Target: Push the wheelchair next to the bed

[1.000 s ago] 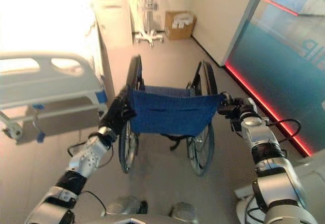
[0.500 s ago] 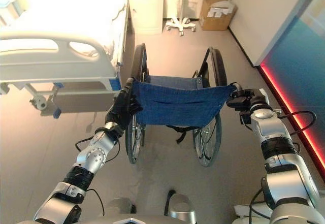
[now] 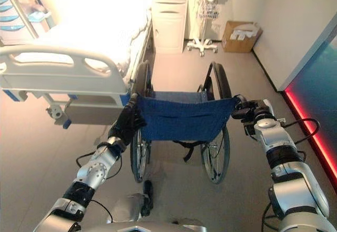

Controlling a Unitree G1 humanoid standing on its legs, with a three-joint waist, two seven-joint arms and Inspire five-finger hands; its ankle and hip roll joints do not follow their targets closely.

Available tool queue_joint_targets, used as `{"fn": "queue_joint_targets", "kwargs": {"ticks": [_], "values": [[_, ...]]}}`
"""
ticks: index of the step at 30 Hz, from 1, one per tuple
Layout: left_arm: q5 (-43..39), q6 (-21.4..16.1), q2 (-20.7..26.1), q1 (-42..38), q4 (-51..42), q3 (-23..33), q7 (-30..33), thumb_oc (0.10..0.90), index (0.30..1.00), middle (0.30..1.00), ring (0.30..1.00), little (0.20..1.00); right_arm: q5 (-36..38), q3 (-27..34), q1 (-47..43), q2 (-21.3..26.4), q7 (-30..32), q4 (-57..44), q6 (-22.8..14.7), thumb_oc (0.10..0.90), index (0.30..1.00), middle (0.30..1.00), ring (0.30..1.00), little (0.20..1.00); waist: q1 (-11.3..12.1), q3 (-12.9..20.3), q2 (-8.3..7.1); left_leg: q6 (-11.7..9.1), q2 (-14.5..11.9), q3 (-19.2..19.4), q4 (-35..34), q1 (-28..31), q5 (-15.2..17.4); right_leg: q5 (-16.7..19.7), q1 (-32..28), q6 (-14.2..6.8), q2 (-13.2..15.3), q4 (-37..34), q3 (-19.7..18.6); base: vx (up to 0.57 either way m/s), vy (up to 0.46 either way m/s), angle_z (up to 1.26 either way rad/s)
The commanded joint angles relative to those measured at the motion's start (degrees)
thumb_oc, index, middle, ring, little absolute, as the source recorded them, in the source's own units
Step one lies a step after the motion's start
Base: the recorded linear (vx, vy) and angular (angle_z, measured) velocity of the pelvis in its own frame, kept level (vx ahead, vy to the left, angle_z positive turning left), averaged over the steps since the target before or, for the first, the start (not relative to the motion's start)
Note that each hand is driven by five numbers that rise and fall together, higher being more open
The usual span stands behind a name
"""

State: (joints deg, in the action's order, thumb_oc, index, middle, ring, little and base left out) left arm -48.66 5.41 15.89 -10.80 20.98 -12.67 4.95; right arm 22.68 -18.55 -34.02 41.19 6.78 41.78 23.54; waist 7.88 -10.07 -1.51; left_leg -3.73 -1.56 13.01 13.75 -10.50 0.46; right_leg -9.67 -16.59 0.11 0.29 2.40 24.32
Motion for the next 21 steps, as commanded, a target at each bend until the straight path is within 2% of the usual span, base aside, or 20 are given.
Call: {"fn": "queue_joint_targets", "kwargs": {"ticks": [1,2,3,5,6,8,10,12,13,14,15,17,18,21], "values": [[3.8,1.8,1.8,-2.6,2.6,0.4,3.8,0.4,0.3,0.3,0.3,0.3,0.9,0.4,-7.6,-4.5,-6.4,-2.9,-8.7,0.4,0.3,0.3,0.3,0.3,4.6,0.5,-2.94,5.3,3.6,-1.4,-1.3,1.0,-1.0,0.0,-1.6,-2.7,4.4,7.0,-7.8,0.26,0.152,-0.07],[3.4,1.9,2.0,-3.7,3.3,-0.1,3.8,0.4,0.3,0.3,0.3,0.3,0.8,1.1,-6.4,-5.1,-5.7,-2.7,-9.1,0.4,0.3,0.3,0.3,0.3,4.6,1.0,-3.15,6.8,4.9,-2.6,-1.7,2.0,-0.4,2.5,0.1,-4.4,6.4,13.0,-7.1,0.25,0.159,0.12],[3.4,1.8,2.0,-3.8,3.4,-0.1,3.7,0.4,0.3,0.3,0.3,0.3,0.8,1.1,-6.3,-5.2,-5.7,-2.7,-9.2,0.4,0.3,0.3,0.3,0.3,4.6,1.1,-3.16,7.0,5.0,-2.7,-1.9,2.1,-0.4,2.8,0.4,-4.6,6.6,13.9,-7.1,0.24,0.188,0.33],[3.7,1.9,2.2,-4.6,3.9,-0.1,3.5,0.4,0.3,0.3,0.3,0.3,0.5,1.8,-4.5,-5.6,-5.2,-3.6,-9.3,0.4,0.3,0.3,0.3,0.3,4.1,1.2,-2.61,8.0,5.8,-4.1,-2.4,3.9,0.2,6.7,3.4,-5.7,9.4,23.7,-7.0,0.24,0.193,0.35],[3.8,2.3,2.4,-5.4,4.1,-0.1,3.6,0.4,0.3,0.3,0.3,0.3,0.5,1.9,-3.4,-5.7,-5.2,-4.4,-9.2,0.4,0.3,0.3,0.3,0.3,3.5,1.2,-2.08,8.3,6.0,-5.1,-2.8,5.2,0.7,8.5,5.5,-5.6,10.7,29.5,-7.7,0.27,0.181,0.46],[4.0,2.6,2.3,-6.6,4.4,-0.1,4.1,0.4,0.3,0.3,0.3,0.3,0.5,1.7,-3.1,-6.1,-5.1,-5.3,-8.6,0.4,0.3,0.3,0.3,0.3,2.4,1.2,-1.76,8.7,5.9,-5.4,-3.3,7.4,1.7,9.1,7.6,-5.1,11.4,30.4,-8.6,0.25,0.071,0.64],[4.0,2.5,2.2,-7.4,4.9,0.0,4.5,0.4,0.3,0.3,0.3,0.3,0.3,1.5,-3.6,-6.5,-5.2,-5.5,-8.1,0.4,0.3,0.3,0.3,0.3,2.0,1.3,-1.68,8.7,5.8,-5.8,-3.6,8.4,2.1,8.3,8.5,-4.8,11.7,27.0,-8.1,0.19,-0.054,0.22],[3.8,2.2,2.5,-8.1,5.2,0.2,4.7,0.4,0.3,0.3,0.3,0.3,0.5,1.3,-4.8,-6.6,-5.2,-5.2,-7.9,0.4,0.3,0.3,0.3,0.3,1.8,1.0,-1.63,8.2,5.5,-6.4,-3.8,9.6,2.5,7.6,9.9,-4.8,12.0,20.5,-7.4,0.14,-0.135,-0.45],[3.3,1.3,2.8,-8.4,5.3,0.4,4.7,0.4,0.3,0.3,0.3,0.3,0.6,1.1,-5.7,-6.4,-5.5,-5.1,-8.3,0.4,0.3,0.3,0.3,0.3,1.2,0.3,-1.61,7.8,5.3,-7.1,-3.9,11.1,3.1,8.3,12.7,-5.4,11.8,14.6,-7.5,0.13,-0.185,-0.54],[2.8,0.4,3.1,-8.4,5.1,0.5,5.0,0.4,0.3,0.3,0.3,0.3,0.6,0.9,-6.1,-6.2,-5.7,-5.3,-8.7,0.4,0.3,0.3,0.3,0.3,0.5,-0.1,-1.93,7.8,5.5,-7.4,-4.0,11.7,3.8,11.0,15.4,-6.3,11.7,10.7,-8.3,0.12,-0.18,-0.45],[2.6,0.2,3.2,-8.4,5.1,0.5,5.1,0.4,0.3,0.3,0.3,0.3,0.7,0.8,-6.2,-6.1,-5.8,-5.3,-8.9,0.4,0.3,0.3,0.3,0.3,0.2,-0.2,-2.06,7.8,5.6,-7.5,-4.0,11.9,4.2,12.0,16.3,-6.8,11.7,9.6,-8.7,0.13,-0.183,-0.34],[2.4,-0.4,3.6,-8.7,4.7,0.5,5.4,0.4,0.3,0.3,0.3,0.3,1.3,0.5,-6.9,-5.9,-5.6,-5.9,-9.4,0.4,0.3,0.3,0.3,0.3,-1.6,-1.5,-3.09,8.3,6.9,-8.8,-3.6,13.5,6.7,18.9,21.7,-9.5,11.6,4.3,-11.4,0.23,-0.235,-0.04],[2.5,-0.4,3.7,-8.8,4.7,0.5,5.6,0.4,0.3,0.3,0.3,0.3,1.6,0.5,-7.0,-6.0,-5.4,-6.2,-9.3,0.4,0.3,0.3,0.3,0.3,-2.1,-1.9,-3.54,8.4,7.4,-9.4,-3.3,14.2,7.7,21.0,22.9,-10.2,11.7,2.6,-12.2,0.32,-0.291,0.4],[3.3,0.1,3.6,-8.9,5.0,0.7,5.3,0.4,0.3,0.3,0.3,0.3,2.1,1.0,-6.8,-6.5,-4.6,-7.9,-7.6,0.4,0.3,0.3,0.3,0.3,-3.6,-2.8,-4.2,8.9,7.8,-11.6,-2.0,16.6,10.8,23.6,25.0,-10.9,11.8,-0.2,-14.3,0.31,-0.27,0.78]]}}
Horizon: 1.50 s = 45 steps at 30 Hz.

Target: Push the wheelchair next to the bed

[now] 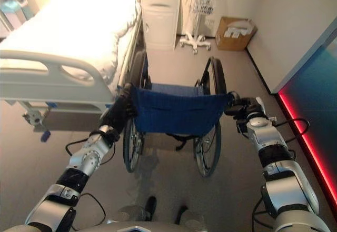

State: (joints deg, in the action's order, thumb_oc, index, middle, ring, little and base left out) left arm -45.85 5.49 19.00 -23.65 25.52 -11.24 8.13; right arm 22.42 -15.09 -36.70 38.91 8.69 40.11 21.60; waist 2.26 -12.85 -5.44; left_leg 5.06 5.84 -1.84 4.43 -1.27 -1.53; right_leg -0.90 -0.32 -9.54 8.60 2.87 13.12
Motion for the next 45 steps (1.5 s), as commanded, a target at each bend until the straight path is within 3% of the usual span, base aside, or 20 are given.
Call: {"fn": "queue_joint_targets", "kwargs": {"ticks": [1,5,7,10,11,13,14,17,19,21,22,24,27,29,32,35,38,40,43,45], "values": [[0.8,0.2,0.5,4.1,0.4,-0.6,2.3,0.4,0.3,0.3,0.3,0.3,2.7,-2.3,-3.9,-4.4,-6.6,-6.7,-5.0,0.4,0.3,0.3,0.3,0.3,1.6,-0.2,-0.43,0.2,0.4,2.6,8.1,8.0,13.7,14.9,9.1,-1.2,3.5,-0.1,-3.7,0.32,-0.277,0.99],[1.6,0.0,0.1,4.6,0.8,0.2,2.0,0.4,0.3,0.3,0.3,0.3,2.7,-2.1,-3.4,-4.7,-7.6,-6.7,-4.0,0.4,0.3,0.3,0.3,0.3,1.1,0.2,-0.3,-0.1,-0.8,1.6,10.7,9.0,15.7,12.1,8.0,-0.4,3.3,2.9,-4.9,0.25,-0.305,0.56],[0.6,0.1,-0.3,4.7,0.9,0.2,3.1,0.4,0.3,0.3,0.3,0.3,1.5,-2.6,-3.0,-5.2,-8.1,-7.5,-3.1,0.4,0.3,0.3,0.3,0.3,0.3,1.0,0.18,-1.9,-2.9,1.8,11.7,11.3,16.6,10.1,7.5,0.6,2.6,5.7,-4.8,0.29,-0.315,0.41],[-1.7,0.1,-0.8,4.4,1.7,0.4,4.1,0.4,0.3,0.3,0.3,0.3,1.4,-3.7,-3.1,-5.0,-8.1,-8.7,-1.8,0.4,0.3,0.3,0.3,0.3,-0.9,2.4,1.07,-5.2,-6.6,2.6,14.8,12.8,10.5,7.8,5.8,3.4,0.5,5.8,-4.0,0.24,-0.28,0.26],[-1.8,-0.3,-1.4,4.4,2.0,0.4,4.1,0.4,0.3,0.3,0.3,0.3,1.6,-4.3,-3.3,-4.8,-7.6,-9.0,-1.5,0.4,0.3,0.3,0.3,0.3,-1.3,2.8,1.06,-6.6,-7.8,3.5,20.6,11.6,7.3,6.6,4.4,5.2,-0.4,5.3,-3.4,0.18,-0.273,0.45],[-1.7,-0.9,-2.0,4.8,2.3,0.5,4.0,0.4,0.3,0.3,0.3,0.3,1.5,-4.7,-3.3,-4.5,-7.0,-9.7,-1.2,0.4,0.3,0.3,0.3,0.3,-1.3,2.9,0.8,-7.7,-8.3,4.8,27.5,8.7,4.3,5.3,2.1,7.0,-1.0,4.5,-2.4,0.19,-0.274,0.59],[-1.2,-1.2,-2.3,5.1,2.5,0.4,3.6,0.4,0.3,0.3,0.3,0.3,1.3,-4.8,-3.2,-4.4,-6.4,-10.0,-1.1,0.4,0.3,0.3,0.3,0.3,-1.3,2.8,0.64,-7.8,-8.4,5.9,31.5,6.6,3.6,4.6,0.9,7.9,-1.3,4.3,-2.0,0.16,-0.209,0.55],[0.5,-1.2,-2.5,5.3,2.8,0.2,2.6,0.4,0.3,0.3,0.3,0.3,1.3,-4.8,-2.7,-4.4,-4.9,-10.6,-0.8,0.4,0.3,0.3,0.3,0.3,-1.3,2.3,0.6,-7.6,-9.7,7.6,33.6,2.8,3.7,3.4,-1.2,8.8,-1.8,4.2,-1.7,0.19,-0.161,0.23],[1.1,-1.2,-1.9,5.2,3.2,0.4,1.5,0.4,0.3,0.3,0.3,0.3,1.0,-4.7,-2.4,-4.7,-3.9,-10.4,-0.9,0.4,0.3,0.3,0.3,0.3,-0.9,2.2,1.38,-6.7,-8.0,8.1,26.1,2.2,4.4,2.2,-3.1,8.2,-3.0,4.0,-2.4,0.23,-0.038,0.36],[0.1,-1.4,-1.3,5.1,3.2,0.4,1.1,0.4,0.3,0.3,0.3,0.3,0.9,-4.7,-2.0,-5.1,-3.0,-10.5,-0.3,0.4,0.3,0.3,0.3,0.3,-0.4,2.8,3.02,-7.1,-6.3,9.6,9.1,3.1,1.9,1.1,-6.0,7.4,-5.8,2.6,-2.8,0.32,0.055,0.25],[0.0,-1.3,-1.3,5.0,3.2,0.3,1.0,0.4,0.3,0.3,0.3,0.3,0.9,-4.7,-1.8,-5.1,-2.9,-10.5,-0.3,0.4,0.3,0.3,0.3,0.3,-0.3,2.9,3.05,-7.1,-6.1,9.6,8.1,3.2,1.6,1.0,-6.3,7.4,-5.9,2.4,-2.8,0.33,0.05,0.15],[-1.0,-0.9,-1.3,5.0,2.6,-0.3,0.7,0.4,0.3,0.3,0.3,0.3,1.0,-4.2,-0.3,-5.0,-2.0,-11.2,-0.6,0.4,0.3,0.3,0.3,0.3,0.8,3.3,4.05,-8.4,-4.8,9.0,-1.0,0.5,-2.9,-0.1,-8.7,7.3,-7.9,1.3,-2.6,0.3,0.023,0.07],[-1.2,-0.4,-1.0,5.9,1.5,-0.7,-0.4,0.4,0.3,0.3,0.3,0.3,1.6,-3.3,1.5,-3.3,-2.8,-11.9,-1.5,0.4,0.3,0.3,0.3,0.3,2.5,3.8,4.41,-9.8,-5.0,10.1,-5.3,-5.3,-8.9,-2.3,-12.5,8.1,-9.9,-0.2,-4.1,0.33,0.032,-0.14],[-0.7,-0.1,-1.0,6.3,1.1,-0.5,-0.8,0.4,0.3,0.3,0.3,0.3,1.2,-2.9,1.9,-2.7,-3.9,-11.6,-1.8,0.4,0.3,0.3,0.3,0.3,3.0,4.1,4.14,-9.5,-4.8,11.1,-3.9,-6.5,-8.5,-3.3,-13.5,8.2,-9.8,-0.4,-4.1,0.31,0.075,-0.26],[-0.3,0.0,-0.9,5.8,1.6,-0.3,-0.3,0.4,0.3,0.3,0.3,0.3,0.6,-2.8,2.1,-2.7,-5.0,-10.9,-2.8,0.4,0.3,0.3,0.3,0.3,3.0,5.2,2.99,-6.8,-4.4,13.3,-0.2,-5.8,-4.1,-4.3,-14.3,7.5,-7.8,0.1,-3.1,0.31,0.118,-0.46],[-0.8,0.5,-0.8,4.1,2.7,-0.6,0.4,0.4,0.3,0.3,0.3,0.3,1.1,-3.4,1.5,-2.9,-4.8,-9.5,-3.7,0.4,0.3,0.3,0.3,0.3,3.9,5.7,1.74,-4.4,-3.2,13.0,2.5,-4.7,-0.4,-5.2,-15.1,6.1,-5.3,2.2,-1.1,0.32,0.126,-0.03],[-0.5,0.8,-1.3,3.7,2.8,-0.8,0.8,0.4,0.3,0.3,0.3,0.3,1.4,-2.7,1.9,-3.5,-4.9,-8.3,-5.2,0.4,0.3,0.3,0.3,0.3,4.8,6.0,0.94,-2.4,-1.9,12.8,3.4,-3.5,1.0,-0.1,-13.4,3.3,-1.3,11.0,0.5,0.29,0.155,0.1],[-0.7,1.1,-1.6,3.3,3.0,-1.2,1.2,0.4,0.3,0.3,0.3,0.3,0.9,-1.8,2.8,-3.7,-5.3,-8.3,-6.1,0.4,0.3,0.3,0.3,0.3,4.7,5.8,1.77,-1.5,-1.8,12.1,3.2,-1.8,1.8,5.1,-9.9,2.8,1.6,21.1,0.5,0.32,0.229,0.07],[-1.3,1.8,-1.4,3.4,2.9,-1.4,1.2,0.4,0.3,0.3,0.3,0.3,1.2,-1.1,4.1,-3.6,-5.4,-8.9,-6.5,0.4,0.3,0.3,0.3,0.3,4.0,5.2,3.06,-0.8,-1.6,10.8,3.0,1.0,3.0,7.5,-5.7,2.7,3.4,32.7,-0.2,0.27,0.185,0.27],[-1.5,2.2,-1.8,3.5,2.6,-1.5,2.0,0.4,0.3,0.3,0.3,0.3,1.2,-1.1,4.0,-3.8,-5.6,-9.1,-6.1,0.4,0.3,0.3,0.3,0.3,3.5,5.0,3.53,-0.6,-1.3,10.1,2.4,3.4,3.8,8.2,-3.0,2.9,4.9,33.5,0.2,0.3,0.102,0.24]]}}
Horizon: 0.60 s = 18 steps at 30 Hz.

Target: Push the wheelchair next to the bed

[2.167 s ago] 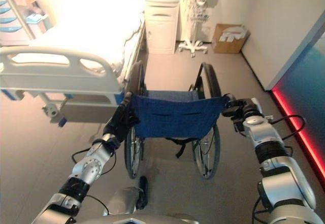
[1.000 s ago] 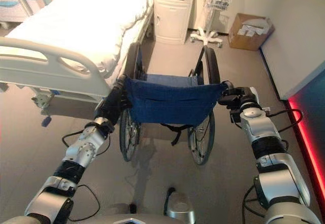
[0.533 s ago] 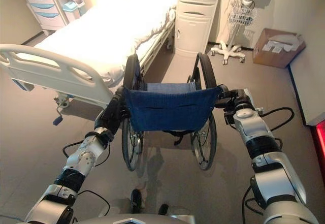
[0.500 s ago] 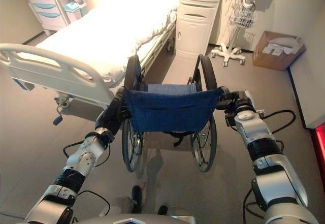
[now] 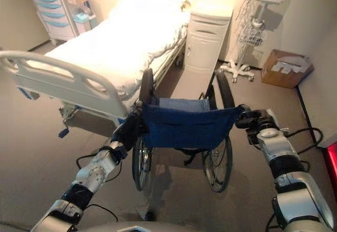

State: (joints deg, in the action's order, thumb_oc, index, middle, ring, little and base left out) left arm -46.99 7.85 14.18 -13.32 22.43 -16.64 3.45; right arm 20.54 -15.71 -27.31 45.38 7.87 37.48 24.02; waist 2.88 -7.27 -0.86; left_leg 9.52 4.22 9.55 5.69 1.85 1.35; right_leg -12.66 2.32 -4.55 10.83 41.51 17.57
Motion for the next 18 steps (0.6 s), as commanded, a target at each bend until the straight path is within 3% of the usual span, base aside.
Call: {"fn": "queue_joint_targets", "kwargs": {"ticks": [1,2,3,5,6,8,13,17,18], "values": [[-0.2,-0.5,2.6,-6.8,5.9,4.0,6.9,0.4,0.3,0.3,0.3,0.3,2.9,-0.6,-5.8,-10.5,-5.0,-6.4,-8.2,0.4,0.3,0.3,0.3,0.3,2.7,-0.7,-0.9,-5.1,0.3,-1.7,0.6,1.5,1.1,19.2,-4.7,-1.8,2.6,-7.1,-3.8,0.3,-0.026,-0.02],[-0.4,-1.1,2.4,-6.6,6.0,4.0,7.1,0.4,0.3,0.3,0.3,0.3,3.0,-1.1,-6.8,-10.5,-4.8,-6.5,-7.6,0.4,0.3,0.3,0.3,0.3,2.2,-0.7,-1.03,-5.0,0.8,-2.8,0.0,2.7,1.5,17.7,-2.9,-1.4,1.2,-12.2,-3.4,0.29,-0.047,-0.16],[-0.5,-1.2,2.3,-6.5,5.9,4.0,7.2,0.4,0.3,0.3,0.3,0.3,3.1,-1.3,-7.0,-10.6,-4.7,-6.5,-7.5,0.4,0.3,0.3,0.3,0.3,2.0,-0.7,-1.13,-5.0,1.0,-3.2,-0.2,3.2,1.7,17.6,-2.2,-1.4,0.8,-14.0,-3.3,0.35,-0.112,-0.33],[-0.9,-1.8,2.4,-6.0,5.2,4.0,7.3,0.4,0.3,0.3,0.3,0.3,3.6,-1.3,-7.5,-10.2,-4.1,-7.1,-7.3,0.4,0.3,0.3,0.3,0.3,0.6,-1.0,-2.01,-5.0,2.3,-4.8,-1.0,5.1,3.3,18.4,1.8,-2.1,-1.5,-25.6,-3.5,0.26,-0.12,-0.34],[-0.9,-1.9,2.3,-5.9,5.1,3.9,7.2,0.4,0.3,0.3,0.3,0.3,3.6,-1.2,-7.5,-10.2,-4.0,-7.2,-7.3,0.4,0.3,0.3,0.3,0.3,0.2,-1.1,-2.05,-5.0,2.4,-5.1,-1.1,5.5,3.6,18.6,2.3,-2.3,-1.9,-27.1,-3.6,0.27,-0.125,-0.11],[-0.2,-2.6,1.7,-5.7,5.1,3.0,7.0,0.4,0.3,0.3,0.3,0.3,3.8,-0.9,-7.6,-9.1,-4.2,-7.3,-6.9,0.4,0.3,0.3,0.3,0.3,-2.3,-1.5,-3.22,-4.9,4.5,-7.2,-1.2,8.0,6.2,23.5,6.9,-4.3,-4.5,-36.1,-5.3,0.37,-0.118,0.72],[3.6,-1.5,1.1,-6.9,6.0,1.9,6.1,0.4,0.3,0.3,0.3,0.3,1.7,0.3,-7.9,-7.9,-4.4,-6.6,-2.4,0.4,0.3,0.3,0.3,0.3,-5.4,-2.2,-3.39,-4.8,4.9,-9.1,-0.8,12.9,10.3,27.9,11.1,-5.0,-5.3,-42.0,-5.1,0.37,-0.129,0.96],[5.6,0.0,2.7,-7.2,4.4,2.2,5.2,0.4,0.3,0.3,0.3,0.3,1.0,0.4,-6.8,-7.5,-6.1,-6.7,-1.7,0.4,0.3,0.3,0.3,0.3,-5.7,-1.2,-2.98,-4.8,3.4,-7.7,1.9,13.9,12.4,25.0,8.9,-3.0,-5.1,-36.8,-4.2,0.3,-0.23,0.49],[4.7,0.2,2.9,-7.3,4.1,2.4,5.7,0.4,0.3,0.3,0.3,0.3,0.7,0.1,-6.7,-7.6,-7.2,-6.6,-2.1,0.4,0.3,0.3,0.3,0.3,-6.0,-0.6,-2.9,-5.6,2.9,-7.5,3.0,14.2,11.2,24.2,8.5,-2.4,-5.0,-35.9,-4.1,0.37,-0.289,0.23]]}}
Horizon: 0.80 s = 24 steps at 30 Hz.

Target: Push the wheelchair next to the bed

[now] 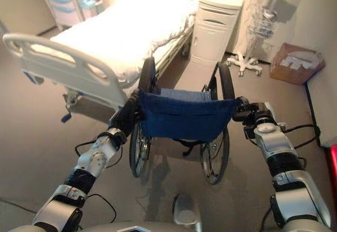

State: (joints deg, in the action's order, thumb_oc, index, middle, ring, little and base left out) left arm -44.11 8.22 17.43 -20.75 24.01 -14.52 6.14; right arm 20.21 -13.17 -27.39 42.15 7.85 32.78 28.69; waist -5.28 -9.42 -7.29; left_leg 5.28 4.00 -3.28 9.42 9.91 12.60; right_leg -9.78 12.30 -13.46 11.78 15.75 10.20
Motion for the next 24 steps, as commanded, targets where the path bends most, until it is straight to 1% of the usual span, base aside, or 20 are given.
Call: {"fn": "queue_joint_targets", "kwargs": {"ticks": [1,2,3,4,5,6,7,8,9,10,11,12,13,14,15,16,17,18,22,24], "values": [[0.4,-0.2,-0.4,-0.2,2.3,0.7,3.9,0.4,0.3,0.3,0.3,0.3,0.9,-3.3,-6.6,-4.8,-7.9,-2.6,-6.5,0.4,0.3,0.3,0.3,0.3,1.4,2.5,4.57,-3.8,0.6,6.7,2.8,7.2,-3.8,19.1,-3.1,8.3,-7.2,-9.4,3.5,0.37,-0.307,0.32],[0.1,-0.5,-0.4,-0.4,2.4,0.8,4.3,0.4,0.3,0.3,0.3,0.3,0.8,-3.7,-6.7,-5.1,-8.3,-3.0,-6.5,0.4,0.3,0.3,0.3,0.3,1.2,2.9,4.81,-5.1,-0.5,7.3,5.2,7.1,-6.6,18.2,-4.1,9.1,-7.6,-9.7,3.9,0.32,-0.265,0.27],[0.0,-0.6,-0.4,-0.5,2.5,1.0,4.4,0.4,0.3,0.3,0.3,0.3,0.6,-3.9,-6.7,-5.2,-8.5,-3.2,-6.5,0.4,0.3,0.3,0.3,0.3,1.1,3.1,4.93,-5.9,-1.1,7.6,6.6,6.9,-8.3,17.8,-4.8,9.6,-7.8,-10.0,4.1,0.19,-0.194,0.1],[0.2,-0.9,-0.5,-0.7,2.6,1.1,4.5,0.4,0.3,0.3,0.3,0.3,0.4,-4.1,-6.7,-5.3,-8.8,-3.7,-6.4,0.4,0.3,0.3,0.3,0.3,0.9,3.3,4.95,-7.0,-1.9,8.2,9.7,6.4,-10.8,17.1,-5.7,10.4,-8.2,-10.3,4.0,0.24,-0.299,-0.02],[0.9,-1.4,-0.2,-0.6,2.3,1.5,4.7,0.4,0.3,0.3,0.3,0.3,0.6,-4.3,-5.8,-5.3,-8.9,-5.3,-6.8,0.4,0.3,0.3,0.3,0.3,0.9,3.5,3.98,-9.3,-2.9,9.3,19.4,2.2,-16.1,15.6,-8.5,12.0,-8.2,-11.4,3.5,0.23,-0.291,0.05],[1.1,-1.5,-0.1,-0.5,2.1,1.6,4.6,0.4,0.3,0.3,0.3,0.3,0.6,-4.3,-5.5,-5.3,-9.0,-5.7,-6.9,0.4,0.3,0.3,0.3,0.3,1.1,3.4,3.75,-9.5,-2.9,9.5,21.6,0.9,-16.4,15.2,-9.1,12.3,-8.1,-11.5,3.5,0.25,-0.283,0.41],[1.2,-1.6,0.3,-0.2,1.8,2.0,4.3,0.4,0.3,0.3,0.3,0.3,0.6,-4.2,-4.8,-5.2,-9.1,-6.6,-7.2,0.4,0.3,0.3,0.3,0.3,1.6,3.1,3.59,-9.8,-3.9,10.2,25.5,-2.1,-16.5,14.4,-10.6,12.9,-8.2,-11.7,3.4,0.23,-0.19,0.36],[1.2,-1.6,0.8,0.3,1.3,2.8,4.0,0.4,0.3,0.3,0.3,0.3,1.1,-4.0,-3.6,-5.3,-9.1,-8.1,-7.5,0.4,0.3,0.3,0.3,0.3,2.2,2.7,2.86,-9.4,-5.1,11.5,27.5,-6.7,-15.6,13.6,-12.3,13.2,-7.8,-12.0,2.8,0.26,-0.175,0.21],[1.5,-2.0,1.1,1.0,1.2,3.4,3.3,0.4,0.3,0.3,0.3,0.3,0.6,-3.8,-2.7,-5.7,-9.7,-8.9,-7.9,0.4,0.3,0.3,0.3,0.3,2.5,2.3,2.95,-9.0,-6.8,12.9,24.4,-8.2,-14.7,12.7,-13.5,13.2,-8.2,-12.1,2.2,0.25,-0.094,-0.26],[1.8,-2.3,1.6,1.4,1.2,4.0,2.7,0.4,0.3,0.3,0.3,0.3,-0.1,-3.6,-1.9,-6.3,-10.3,-9.4,-8.5,0.4,0.3,0.3,0.3,0.3,2.8,1.8,3.3,-8.5,-8.3,14.5,19.0,-8.6,-14.1,11.7,-15.1,12.9,-8.7,-12.2,1.5,0.16,-0.001,-0.38],[1.9,-2.3,1.7,1.5,1.2,4.1,2.5,0.4,0.3,0.3,0.3,0.3,-0.2,-3.5,-1.7,-6.5,-10.4,-9.5,-8.6,0.4,0.3,0.3,0.3,0.3,2.9,1.8,3.17,-8.3,-8.2,14.9,17.4,-8.9,-14.2,11.6,-15.4,12.8,-8.6,-12.3,1.4,0.15,0.053,-0.38],[2.2,-2.4,2.0,1.6,1.3,4.4,2.0,0.4,0.3,0.3,0.3,0.3,-0.4,-3.5,-1.4,-6.9,-10.6,-9.8,-8.8,0.4,0.3,0.3,0.3,0.3,3.4,1.3,3.5,-8.1,-8.3,14.8,12.8,-9.2,-14.1,11.1,-16.6,12.4,-9.0,-12.6,1.0,0.17,0.096,-0.33],[2.1,-2.4,2.4,1.2,1.8,4.6,1.3,0.4,0.3,0.3,0.3,0.3,0.2,-3.7,-1.4,-7.1,-10.6,-10.4,-8.7,0.4,0.3,0.3,0.3,0.3,4.1,1.0,3.58,-7.8,-7.1,13.6,6.6,-10.3,-14.0,10.8,-17.9,11.8,-9.3,-13.3,0.0,0.18,0.118,-0.31],[2.1,-2.3,2.6,1.1,1.9,4.7,1.1,0.4,0.3,0.3,0.3,0.3,0.3,-3.7,-1.2,-7.0,-10.6,-10.8,-8.6,0.4,0.3,0.3,0.3,0.3,4.4,1.1,3.67,-7.9,-6.5,12.8,4.1,-10.8,-14.5,10.9,-18.1,11.6,-9.4,-13.6,-0.2,0.15,0.103,-0.28],[2.0,-2.3,2.6,1.0,2.0,4.6,1.2,0.4,0.3,0.3,0.3,0.3,0.5,-3.8,-1.1,-6.9,-10.5,-11.2,-8.4,0.4,0.3,0.3,0.3,0.3,4.6,1.0,3.73,-8.0,-6.1,12.4,3.5,-11.3,-14.7,10.8,-18.4,11.5,-9.5,-13.9,-0.4,0.11,0.081,-0.34],[1.8,-2.4,2.6,0.8,2.3,4.6,1.1,0.4,0.3,0.3,0.3,0.3,0.7,-3.8,-0.7,-6.6,-10.6,-11.8,-7.9,0.4,0.3,0.3,0.3,0.3,4.8,0.9,3.57,-8.0,-5.3,11.7,5.0,-12.3,-14.7,10.7,-18.9,11.5,-9.3,-14.2,-0.9,0.1,0.093,-0.28],[1.9,-2.2,2.6,0.5,2.5,4.9,0.9,0.4,0.3,0.3,0.3,0.3,0.7,-3.7,-0.8,-6.4,-11.2,-11.9,-7.6,0.4,0.3,0.3,0.3,0.3,4.7,1.0,3.34,-7.7,-4.5,11.3,5.2,-11.9,-13.1,10.7,-19.0,11.4,-8.9,-14.4,-1.2,0.12,0.144,-0.2],[2.4,-2.6,2.1,0.4,3.1,4.9,1.2,0.4,0.3,0.3,0.3,0.3,0.5,-3.9,-0.5,-6.7,-11.4,-12.0,-7.5,0.4,0.3,0.3,0.3,0.3,4.6,1.4,3.45,-7.0,-3.5,11.4,3.0,-10.4,-11.1,10.8,-18.9,10.9,-8.8,-14.5,-1.3,0.1,0.153,0.0],[3.1,-2.4,1.9,0.0,4.5,5.1,0.7,0.4,0.3,0.3,0.3,0.3,-0.3,-2.9,2.9,-7.3,-12.3,-13.9,-7.5,0.4,0.3,0.3,0.3,0.3,3.2,3.1,4.27,-6.2,-2.4,12.6,-3.4,-6.5,-10.6,11.2,-19.0,10.1,-9.2,-16.3,-1.2,0.08,0.139,-0.05],[3.2,-2.4,2.1,-0.2,4.7,4.9,0.5,0.4,0.3,0.3,0.3,0.3,-0.3,-2.6,4.1,-7.4,-12.5,-14.4,-7.8,0.4,0.3,0.3,0.3,0.3,2.8,3.4,4.51,-6.0,-1.9,12.6,-4.8,-5.5,-10.6,11.5,-18.6,9.7,-9.3,-16.5,-1.4,0.02,0.122,-0.03]]}}
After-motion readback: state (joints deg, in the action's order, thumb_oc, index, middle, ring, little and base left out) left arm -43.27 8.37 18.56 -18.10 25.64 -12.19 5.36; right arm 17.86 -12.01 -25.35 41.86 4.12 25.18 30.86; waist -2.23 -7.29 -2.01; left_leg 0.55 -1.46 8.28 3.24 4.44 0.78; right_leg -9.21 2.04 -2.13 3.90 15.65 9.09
